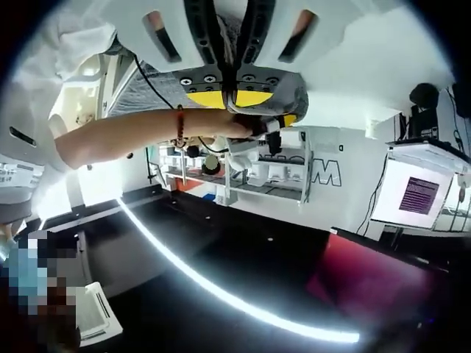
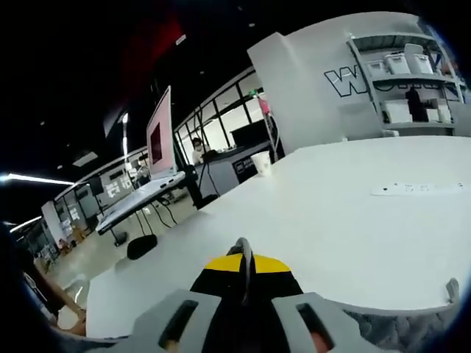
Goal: Open the folded towel by lifting each exposed corner and separating the folded layers until the towel lies flat within the target outline without major curled edges
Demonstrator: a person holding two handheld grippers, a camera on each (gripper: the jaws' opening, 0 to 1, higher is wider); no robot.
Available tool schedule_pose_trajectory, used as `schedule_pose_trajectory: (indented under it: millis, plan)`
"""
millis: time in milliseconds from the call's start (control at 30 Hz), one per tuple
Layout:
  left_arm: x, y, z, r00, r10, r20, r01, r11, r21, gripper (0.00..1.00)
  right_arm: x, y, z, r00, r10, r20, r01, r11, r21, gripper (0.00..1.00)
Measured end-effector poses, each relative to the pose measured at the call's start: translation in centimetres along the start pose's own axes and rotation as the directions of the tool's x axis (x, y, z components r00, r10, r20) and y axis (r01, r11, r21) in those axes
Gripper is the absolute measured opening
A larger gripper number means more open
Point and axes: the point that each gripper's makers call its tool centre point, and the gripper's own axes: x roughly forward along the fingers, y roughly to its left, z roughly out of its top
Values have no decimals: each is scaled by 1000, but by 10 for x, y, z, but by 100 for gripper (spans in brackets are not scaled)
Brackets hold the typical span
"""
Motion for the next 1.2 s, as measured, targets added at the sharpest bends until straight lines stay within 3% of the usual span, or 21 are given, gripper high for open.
schedule_pose_trajectory:
  millis: [367, 800, 833, 933, 1200]
  plan:
    - [-6, 2, -6, 999, 28, -18, -28, 1000, 8, 2, 2, 6, -12, 1000, 26, -11, -26, 1000, 11, 0]
    - [-14, 7, -8, 998, 63, -8, -63, 998, -4, 3, 9, 14, -13, 998, 57, -11, -57, 998, 8, 0]
    - [-16, 10, -8, 997, 73, -2, -73, 997, -9, 3, 11, 21, -11, 995, 96, 2, -96, 995, 14, 1]
    - [-18, 16, -10, 996, 91, 4, -91, 996, -23, 3, 14, 25, -12, 995, 100, 6, -100, 995, 12, 0]
    - [-20, 24, -20, 992, 122, -24, -123, 992, -41, 3, 17, 29, -24, 992, 120, -33, -120, 993, 4, 2]
